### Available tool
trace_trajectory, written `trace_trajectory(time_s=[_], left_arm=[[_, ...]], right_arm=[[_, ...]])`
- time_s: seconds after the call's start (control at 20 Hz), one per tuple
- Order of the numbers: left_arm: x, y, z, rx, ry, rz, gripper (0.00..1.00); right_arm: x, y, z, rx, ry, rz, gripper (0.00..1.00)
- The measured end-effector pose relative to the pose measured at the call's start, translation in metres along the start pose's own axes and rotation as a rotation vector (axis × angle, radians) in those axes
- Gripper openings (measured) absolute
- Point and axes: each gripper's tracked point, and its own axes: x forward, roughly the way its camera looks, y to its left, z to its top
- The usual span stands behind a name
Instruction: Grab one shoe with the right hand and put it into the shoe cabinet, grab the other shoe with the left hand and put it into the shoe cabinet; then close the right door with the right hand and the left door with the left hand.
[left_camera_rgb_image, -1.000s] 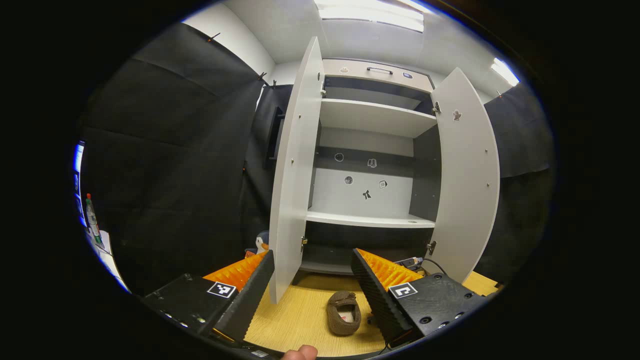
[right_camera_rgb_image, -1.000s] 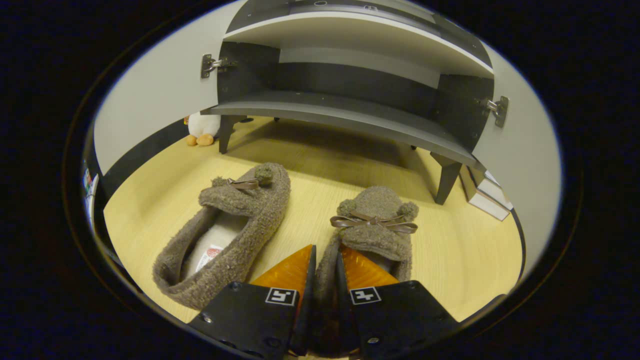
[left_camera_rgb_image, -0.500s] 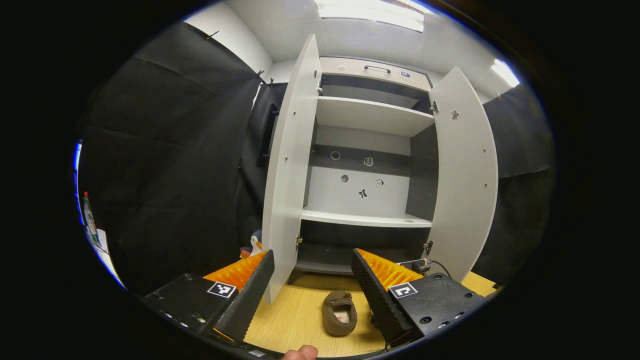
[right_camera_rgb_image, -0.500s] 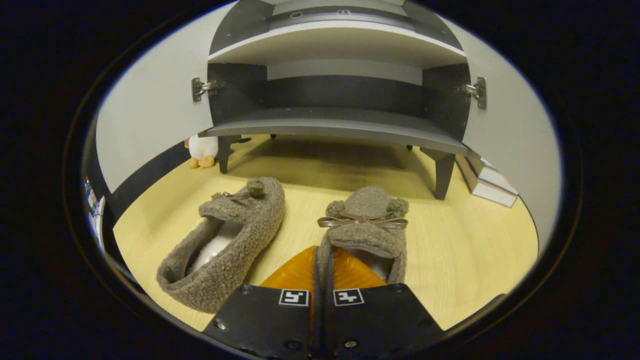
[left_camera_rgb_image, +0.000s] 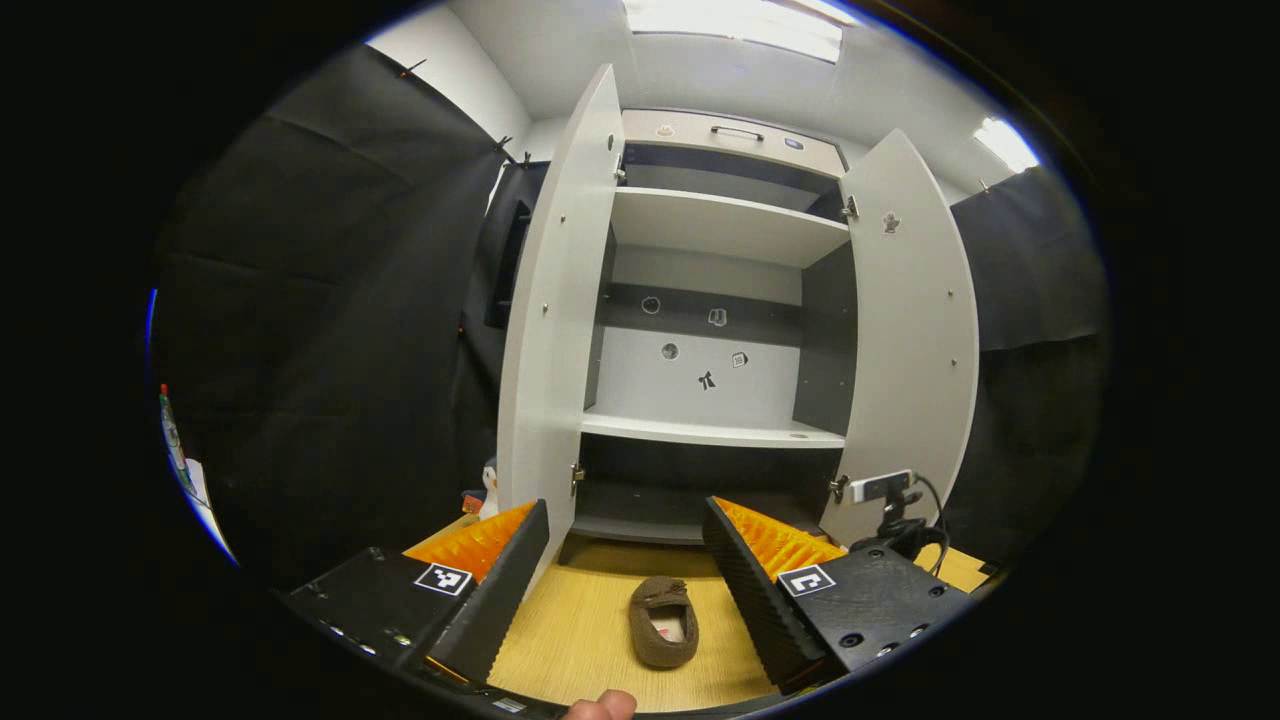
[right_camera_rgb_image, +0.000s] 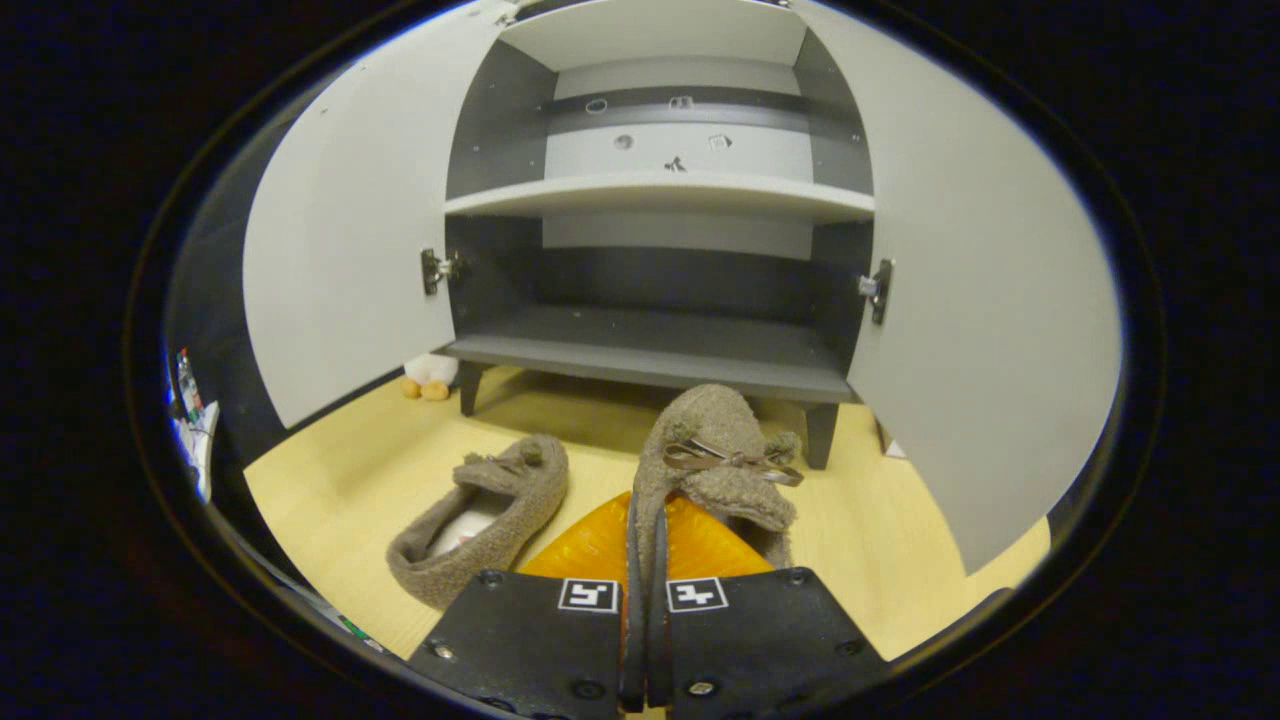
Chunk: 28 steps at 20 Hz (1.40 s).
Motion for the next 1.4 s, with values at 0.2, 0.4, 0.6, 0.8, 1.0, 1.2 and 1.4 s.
trace_trajectory(time_s=[0.2, 0.4, 0.6, 0.8, 1.0, 1.2, 1.4], left_arm=[[0.002, -0.015, -0.001, 0.002, -0.005, -0.035, 0.95], [0.001, -0.026, -0.001, -0.002, -0.011, -0.054, 0.95], [-0.001, -0.028, 0.000, -0.010, -0.022, -0.060, 0.95], [-0.001, -0.028, 0.001, -0.002, -0.024, -0.050, 0.95], [-0.001, -0.026, -0.001, -0.013, -0.021, -0.032, 0.95], [-0.003, -0.023, 0.001, -0.003, -0.020, -0.014, 0.95], [-0.007, -0.019, 0.001, -0.004, -0.004, 0.018, 0.95]], right_arm=[[-0.043, 0.008, 0.072, 0.027, -0.149, 0.045, 0.05], [-0.073, 0.013, 0.165, 0.019, -0.260, 0.074, 0.05], [-0.056, 0.014, 0.249, -0.051, -0.291, 0.090, 0.05], [0.006, -0.002, 0.313, -0.098, -0.236, 0.025, 0.05], [0.083, -0.015, 0.338, -0.147, -0.109, -0.027, 0.05], [0.141, -0.025, 0.328, -0.153, 0.028, -0.095, 0.05], [0.167, -0.026, 0.320, -0.217, 0.102, -0.150, 0.05]])
